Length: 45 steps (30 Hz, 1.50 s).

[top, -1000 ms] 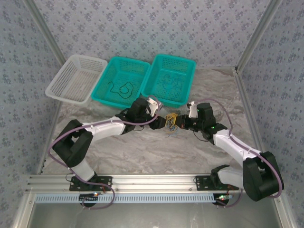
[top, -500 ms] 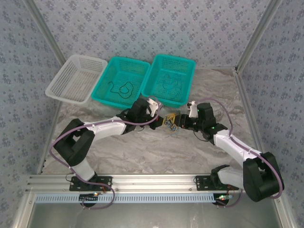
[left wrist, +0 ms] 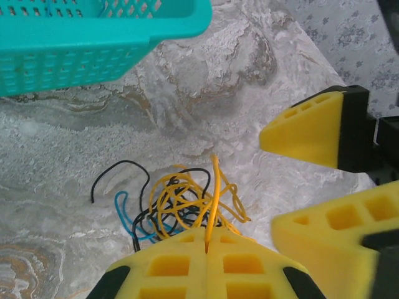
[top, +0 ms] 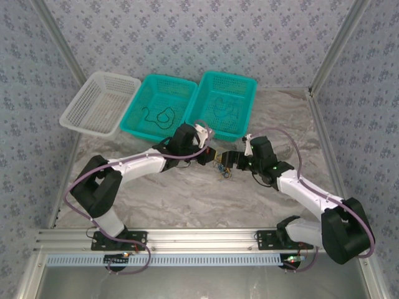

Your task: Untangle the cables

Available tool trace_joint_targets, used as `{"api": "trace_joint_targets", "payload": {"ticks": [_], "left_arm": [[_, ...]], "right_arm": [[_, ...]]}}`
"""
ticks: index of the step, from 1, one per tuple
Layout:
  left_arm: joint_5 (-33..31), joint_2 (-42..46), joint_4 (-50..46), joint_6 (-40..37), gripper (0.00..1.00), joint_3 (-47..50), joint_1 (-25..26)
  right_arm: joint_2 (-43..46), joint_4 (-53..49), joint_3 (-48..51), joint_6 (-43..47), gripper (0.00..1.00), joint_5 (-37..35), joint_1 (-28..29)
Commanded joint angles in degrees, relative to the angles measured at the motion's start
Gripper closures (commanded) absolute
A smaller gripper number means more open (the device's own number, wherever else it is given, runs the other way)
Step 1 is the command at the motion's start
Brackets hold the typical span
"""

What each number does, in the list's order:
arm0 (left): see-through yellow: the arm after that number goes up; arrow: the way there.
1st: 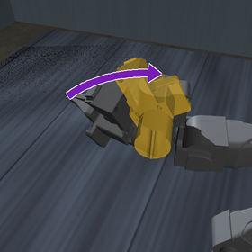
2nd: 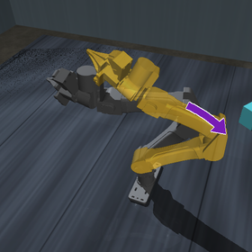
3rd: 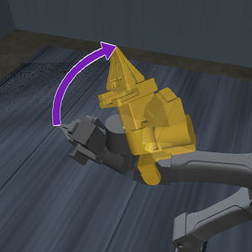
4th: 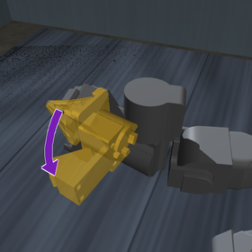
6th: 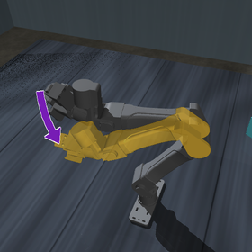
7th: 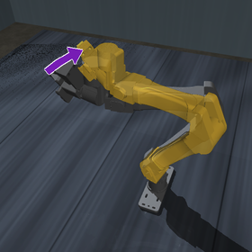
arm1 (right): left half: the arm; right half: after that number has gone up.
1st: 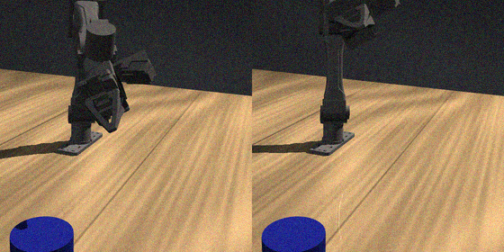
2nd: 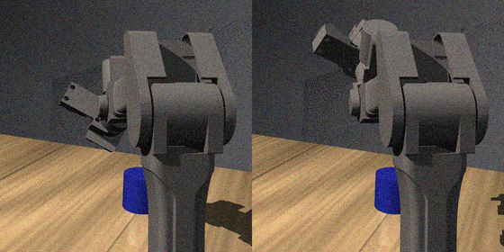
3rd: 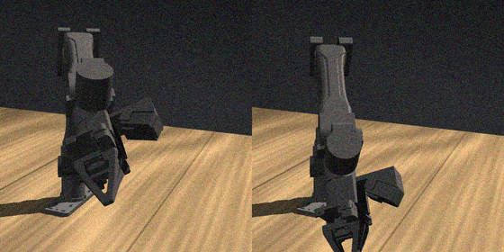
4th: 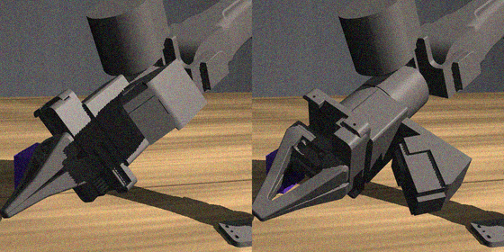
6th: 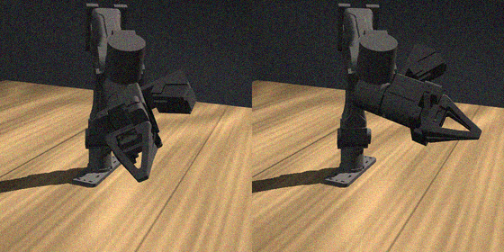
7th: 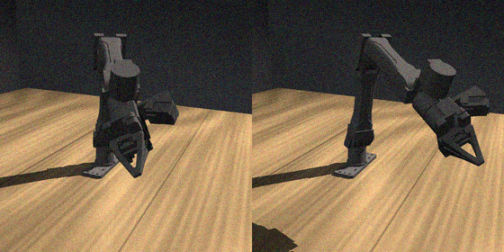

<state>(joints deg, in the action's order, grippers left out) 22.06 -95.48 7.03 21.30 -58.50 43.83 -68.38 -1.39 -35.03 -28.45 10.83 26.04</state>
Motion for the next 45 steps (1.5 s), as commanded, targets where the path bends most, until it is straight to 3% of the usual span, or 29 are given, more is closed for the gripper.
{"api": "trace_joint_targets", "payload": {"ticks": [1,3,5,17,27,45], "left_arm": [[1.7,1.5,-1.2,0.7,1.00,-2.0,-0.3],[1.8,1.7,-1.3,1.0,1.00,-2.0,-0.3],[1.8,2.0,-1.1,1.3,1.00,-1.8,-0.3],[2.4,3.2,1.7,3.3,1.00,-0.5,-0.3],[2.5,3.8,4.1,4.9,1.00,0.7,-0.5],[-1.4,6.3,4.7,10.7,1.00,0.9,-2.4]], "right_arm": [[-2.1,4.2,-2.2,-1.6,0.19,-5.8,0.9],[-2.8,6.7,-1.8,-3.8,0.30,-9.0,2.1],[-3.7,9.3,-1.5,-4.4,0.33,-10.0,3.0],[-11.3,18.6,-1.8,-6.3,0.38,-9.7,4.7],[-17.2,23.8,-0.8,-6.5,0.44,-14.8,7.3],[-24.4,16.3,-3.1,-7.2,0.54,-22.1,11.5]]}}
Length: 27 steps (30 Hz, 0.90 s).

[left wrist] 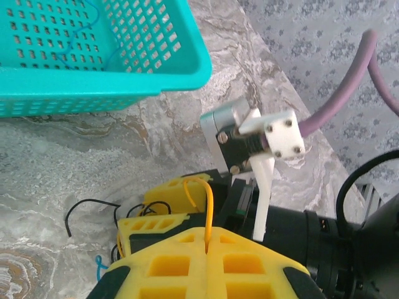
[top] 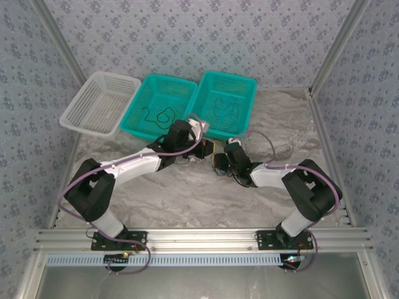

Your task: Untangle the cables

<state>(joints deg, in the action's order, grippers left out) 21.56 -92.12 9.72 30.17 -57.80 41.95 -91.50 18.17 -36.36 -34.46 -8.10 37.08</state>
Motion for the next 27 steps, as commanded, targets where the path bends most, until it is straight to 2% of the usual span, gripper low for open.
{"api": "trace_joint_targets", "payload": {"ticks": [1,19,27], "left_arm": [[-1.3,3.1,1.8,2.0,1.00,0.1,-0.7],[-6.7,6.7,-2.0,6.7,1.00,-0.4,-3.6],[-7.9,10.6,-1.8,6.7,1.00,0.9,-4.8]], "right_arm": [[-1.6,-3.9,-2.1,-1.1,0.54,-3.5,0.5],[-3.5,-12.7,-5.0,-3.1,0.60,-8.5,1.2],[-3.4,-14.1,-4.8,-3.2,0.61,-8.1,0.6]]}}
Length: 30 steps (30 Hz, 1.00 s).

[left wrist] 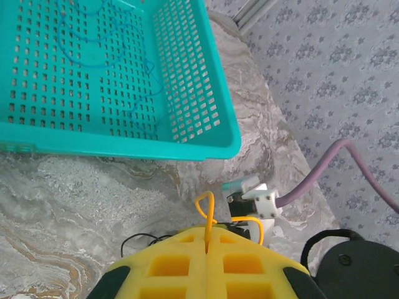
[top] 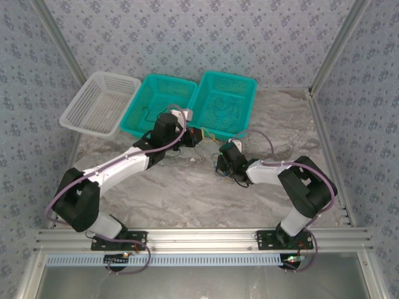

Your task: Untangle the cables

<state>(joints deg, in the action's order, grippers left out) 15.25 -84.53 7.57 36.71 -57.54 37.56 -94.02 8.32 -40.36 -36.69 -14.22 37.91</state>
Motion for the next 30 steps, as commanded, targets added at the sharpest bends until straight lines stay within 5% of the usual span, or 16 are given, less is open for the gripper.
{"api": "trace_joint_targets", "payload": {"ticks": [1,15,30], "left_arm": [[-2.1,3.5,0.5,0.4,1.00,1.1,-0.6],[-6.3,8.9,-4.8,-1.2,1.00,1.3,-3.2],[-20.3,17.7,-17.7,-2.9,1.00,-0.7,-7.1]], "right_arm": [[-0.9,-4.6,-0.8,-1.0,0.61,-2.2,-0.2],[0.0,-7.9,-0.5,-0.7,0.61,-4.5,-0.5],[2.7,-11.9,0.6,0.1,0.59,-7.7,-1.4]]}}
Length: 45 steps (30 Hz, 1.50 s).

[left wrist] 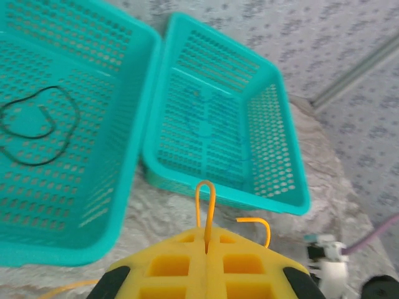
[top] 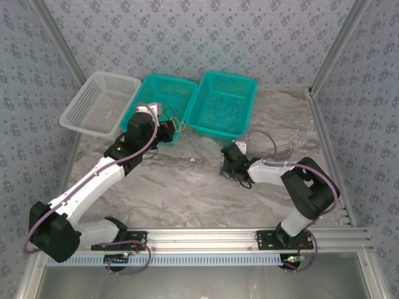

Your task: Untangle the cables

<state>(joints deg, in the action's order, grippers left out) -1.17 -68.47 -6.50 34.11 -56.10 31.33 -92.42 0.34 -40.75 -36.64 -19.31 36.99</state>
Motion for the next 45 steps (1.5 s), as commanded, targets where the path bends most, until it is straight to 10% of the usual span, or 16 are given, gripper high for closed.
{"api": "trace_joint_targets", "payload": {"ticks": [1,17,23,27,45], "left_arm": [[-4.8,2.0,-3.9,0.0,1.00,-2.1,-1.3],[-7.3,7.8,-7.7,5.2,1.00,-0.2,-7.8],[-5.3,7.9,-11.0,7.4,1.00,-3.6,-8.7],[-6.1,8.1,-13.5,6.8,1.00,-6.7,-8.9],[-14.6,7.9,-9.3,5.3,1.00,-10.2,-13.2]], "right_arm": [[1.2,-3.9,1.1,0.1,0.59,-2.7,-0.6],[8.4,-6.5,0.6,0.1,0.43,-0.7,-1.4],[14.5,-9.6,0.2,0.1,0.28,-2.7,-1.5],[19.6,-10.2,1.6,-1.8,0.00,-5.6,-1.7],[32.3,-11.8,9.8,-8.6,0.00,-7.8,-6.6]]}}
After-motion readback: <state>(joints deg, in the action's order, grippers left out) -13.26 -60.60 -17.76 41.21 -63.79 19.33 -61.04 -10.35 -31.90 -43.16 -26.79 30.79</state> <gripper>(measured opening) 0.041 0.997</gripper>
